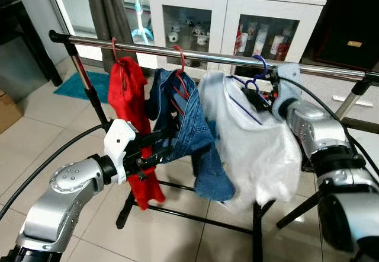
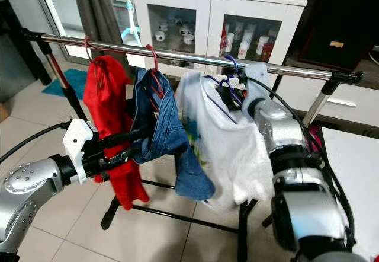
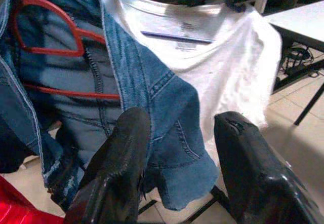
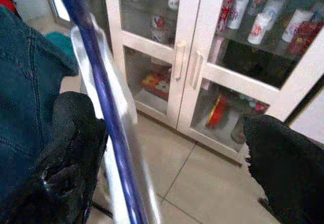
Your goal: Hang hanger
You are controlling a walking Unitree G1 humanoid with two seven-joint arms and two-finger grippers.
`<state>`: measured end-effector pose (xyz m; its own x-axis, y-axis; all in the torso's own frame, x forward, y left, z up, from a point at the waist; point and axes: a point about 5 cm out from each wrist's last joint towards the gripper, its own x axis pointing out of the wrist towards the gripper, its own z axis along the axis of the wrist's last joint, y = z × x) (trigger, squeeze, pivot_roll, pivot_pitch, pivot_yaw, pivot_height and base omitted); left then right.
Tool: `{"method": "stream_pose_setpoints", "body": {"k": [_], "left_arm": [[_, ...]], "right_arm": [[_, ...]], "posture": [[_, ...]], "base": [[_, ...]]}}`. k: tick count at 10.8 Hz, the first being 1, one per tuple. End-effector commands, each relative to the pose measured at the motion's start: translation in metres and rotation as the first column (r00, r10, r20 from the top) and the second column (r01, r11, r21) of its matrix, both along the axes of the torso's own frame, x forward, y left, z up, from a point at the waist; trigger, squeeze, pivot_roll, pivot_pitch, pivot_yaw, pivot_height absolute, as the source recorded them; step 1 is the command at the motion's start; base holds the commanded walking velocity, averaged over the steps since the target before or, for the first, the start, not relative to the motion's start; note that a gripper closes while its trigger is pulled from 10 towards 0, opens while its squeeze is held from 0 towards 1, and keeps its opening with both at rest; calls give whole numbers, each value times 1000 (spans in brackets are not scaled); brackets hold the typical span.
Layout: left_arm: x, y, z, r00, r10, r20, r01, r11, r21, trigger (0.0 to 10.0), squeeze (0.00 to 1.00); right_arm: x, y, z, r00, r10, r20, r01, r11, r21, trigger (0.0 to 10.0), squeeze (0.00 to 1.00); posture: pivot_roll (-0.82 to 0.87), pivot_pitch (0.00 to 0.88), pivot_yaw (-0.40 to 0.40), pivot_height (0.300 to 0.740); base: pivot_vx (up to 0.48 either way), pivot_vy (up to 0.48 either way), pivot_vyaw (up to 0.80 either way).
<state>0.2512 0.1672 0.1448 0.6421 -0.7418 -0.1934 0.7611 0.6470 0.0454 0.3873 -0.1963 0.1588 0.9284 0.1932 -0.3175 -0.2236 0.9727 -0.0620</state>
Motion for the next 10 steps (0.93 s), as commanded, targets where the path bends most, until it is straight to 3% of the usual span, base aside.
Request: {"method": "stream_pose_setpoints", "body": {"k": [1,2,5,10], "left_arm": [[-2,-1,3,1000,-21,2,21,1000,2,10000,0],[-3,-1,3,1000,-25,-1,25,1000,0,10000,0],[-1,-3,2,999,-39,-6,39,999,-5,10000,0],[-2,-4,1,999,-48,-9,48,999,-3,10000,0]], "right_arm": [[3,-5,9,1000,-15,12,15,1000,18,3216,0],[5,-7,10,1000,-18,2,18,999,46,0,0],[9,-6,13,1000,28,-15,-26,993,119,0,0],[13,0,14,995,84,-59,-78,992,97,0,0]], "posture": [[-81,0,9,740],[-86,0,11,740],[-94,0,19,740],[-87,0,12,740]], "base": [[0,0,0],[0,0,0],[0,0,0],[0,0,0]]}}
